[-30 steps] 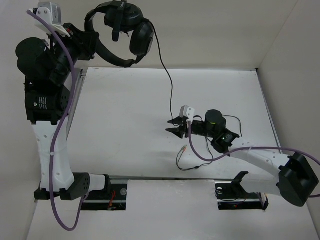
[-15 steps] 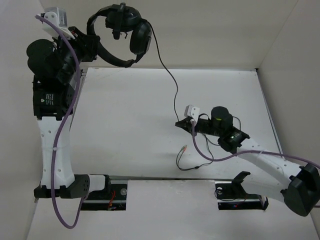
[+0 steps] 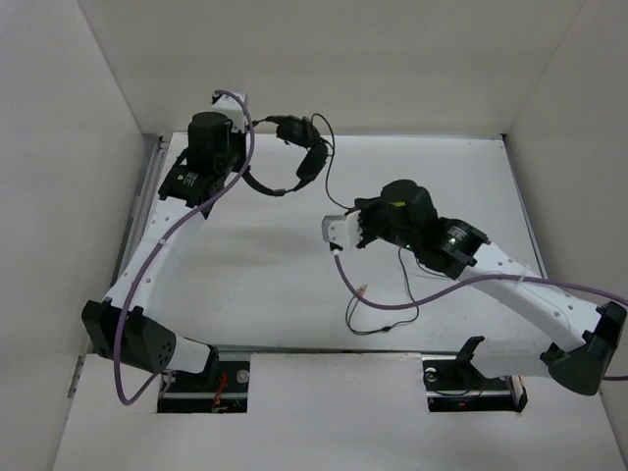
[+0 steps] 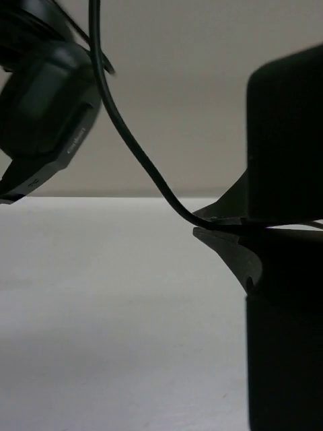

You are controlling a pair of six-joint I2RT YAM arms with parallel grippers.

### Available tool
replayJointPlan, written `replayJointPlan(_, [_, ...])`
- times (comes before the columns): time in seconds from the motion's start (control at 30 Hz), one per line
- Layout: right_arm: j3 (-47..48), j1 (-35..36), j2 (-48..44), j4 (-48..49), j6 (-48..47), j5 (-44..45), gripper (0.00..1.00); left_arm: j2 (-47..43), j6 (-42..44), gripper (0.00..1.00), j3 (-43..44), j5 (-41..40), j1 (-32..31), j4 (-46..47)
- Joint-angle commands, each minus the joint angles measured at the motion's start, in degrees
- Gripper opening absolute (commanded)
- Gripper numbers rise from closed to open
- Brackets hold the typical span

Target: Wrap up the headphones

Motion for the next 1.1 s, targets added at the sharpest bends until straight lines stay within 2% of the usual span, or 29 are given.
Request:
replayJointPlan(0.0, [1.9,2.8,3.9,-3.8,-25.4,22.4,0.00,-1.2,5.8,0.00,-1.7,-6.7,-1.0,7.2])
replayJointPlan(0.1, [7.3,0.9,6.9,6.9,-36.0,28.9,0.00,-1.2,8.0,0.00,-5.3,-8.2,-1.5,7.1])
replayJointPlan(0.3, [19.5,-3.8,10.0,23.9,-46.4,28.5,0.00,-1.7,9.4,0.00,-10.8,-9.7,-3.2,6.6])
replayJointPlan(0.57, [16.3,-4.6,4.1,39.1,-52.0,17.2,0.00,0.6,8.1,0.00,-10.7,-10.1,-2.0,5.5])
replayJointPlan(0.8, [12.7,-2.7,1.1,44.7,-52.4,8.5,0.00,1.7,7.2,0.00,-11.1,-9.4,-2.6,4.5])
replayJointPlan(1.07, [8.5,2.6,2.2,45.3,-48.9,5.9,0.00,3.6,8.8,0.00,-8.1,-9.4,-5.8,4.3])
